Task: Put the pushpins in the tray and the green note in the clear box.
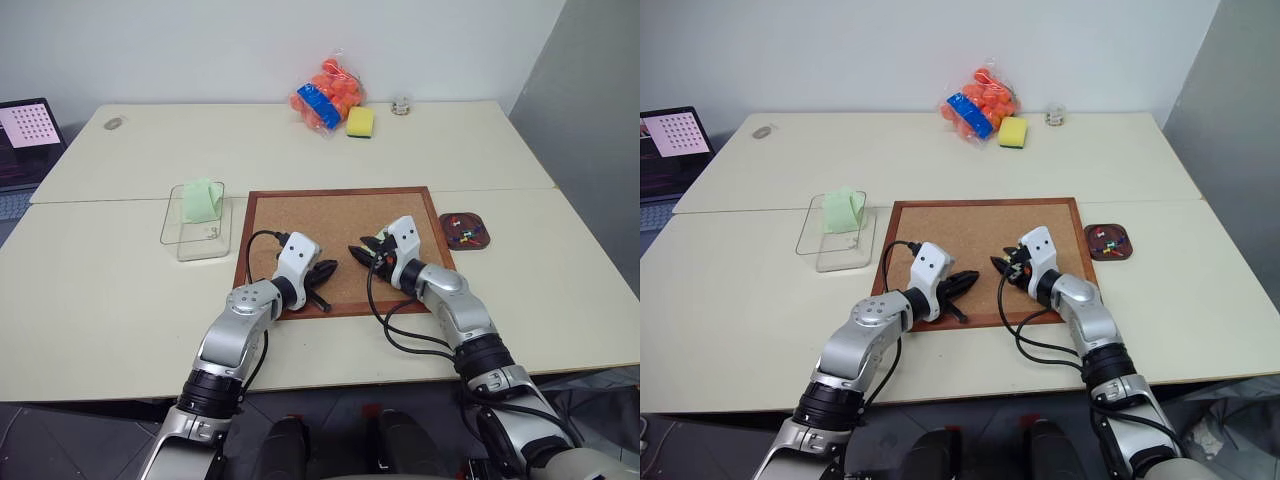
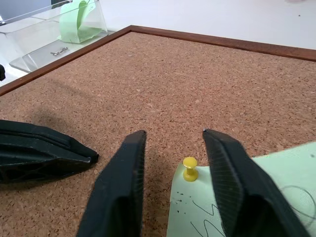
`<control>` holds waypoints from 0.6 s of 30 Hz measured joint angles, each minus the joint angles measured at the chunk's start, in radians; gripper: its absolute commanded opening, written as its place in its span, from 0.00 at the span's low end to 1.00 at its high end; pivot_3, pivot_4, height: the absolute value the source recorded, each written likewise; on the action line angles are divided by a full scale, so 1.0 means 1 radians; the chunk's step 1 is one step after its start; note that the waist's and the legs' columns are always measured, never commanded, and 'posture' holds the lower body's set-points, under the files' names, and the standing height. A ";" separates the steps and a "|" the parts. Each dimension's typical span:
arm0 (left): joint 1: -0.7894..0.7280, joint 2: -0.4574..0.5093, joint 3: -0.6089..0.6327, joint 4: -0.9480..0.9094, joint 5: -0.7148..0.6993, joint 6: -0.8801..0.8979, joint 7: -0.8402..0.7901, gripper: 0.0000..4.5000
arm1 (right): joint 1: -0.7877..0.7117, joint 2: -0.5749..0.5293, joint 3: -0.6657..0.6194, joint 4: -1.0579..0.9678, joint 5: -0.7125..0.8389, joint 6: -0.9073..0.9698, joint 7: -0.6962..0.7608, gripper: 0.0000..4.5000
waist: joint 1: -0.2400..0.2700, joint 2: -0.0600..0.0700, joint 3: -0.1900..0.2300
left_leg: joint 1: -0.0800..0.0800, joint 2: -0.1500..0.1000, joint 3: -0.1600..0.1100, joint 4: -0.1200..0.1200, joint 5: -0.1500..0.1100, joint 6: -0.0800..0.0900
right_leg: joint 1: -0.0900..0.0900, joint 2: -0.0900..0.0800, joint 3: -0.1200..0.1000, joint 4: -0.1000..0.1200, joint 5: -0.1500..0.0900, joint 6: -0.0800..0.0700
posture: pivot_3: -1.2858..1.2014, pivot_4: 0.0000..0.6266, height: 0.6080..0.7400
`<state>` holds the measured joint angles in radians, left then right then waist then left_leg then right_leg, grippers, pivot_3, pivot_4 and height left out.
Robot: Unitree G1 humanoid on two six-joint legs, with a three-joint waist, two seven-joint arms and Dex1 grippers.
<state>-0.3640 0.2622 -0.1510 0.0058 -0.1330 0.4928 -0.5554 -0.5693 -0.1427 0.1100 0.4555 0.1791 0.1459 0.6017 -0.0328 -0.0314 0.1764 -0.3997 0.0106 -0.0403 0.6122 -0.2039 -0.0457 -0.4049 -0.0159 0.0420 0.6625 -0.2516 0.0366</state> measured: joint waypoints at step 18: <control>-0.007 -0.003 0.000 0.012 0.000 -0.006 0.003 0.00 | 0.005 -0.018 0.007 0.010 -0.063 -0.062 -0.012 0.00 | 0.001 0.000 0.000 | 0.000 0.000 0.000 0.000 0.000 0.000 | 0.000 0.000 0.000 0.000 0.000 0.001 | 0.52 0.24 1.00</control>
<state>-0.3707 0.2596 -0.1506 0.0180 -0.1332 0.4869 -0.5526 -0.5643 -0.1602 0.1168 0.4654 0.1156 0.0843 0.5893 -0.0322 -0.0314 0.1764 -0.3996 0.0105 -0.0403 0.6125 -0.2039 -0.0457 -0.4048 -0.0160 0.0421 0.6629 -0.2517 0.0373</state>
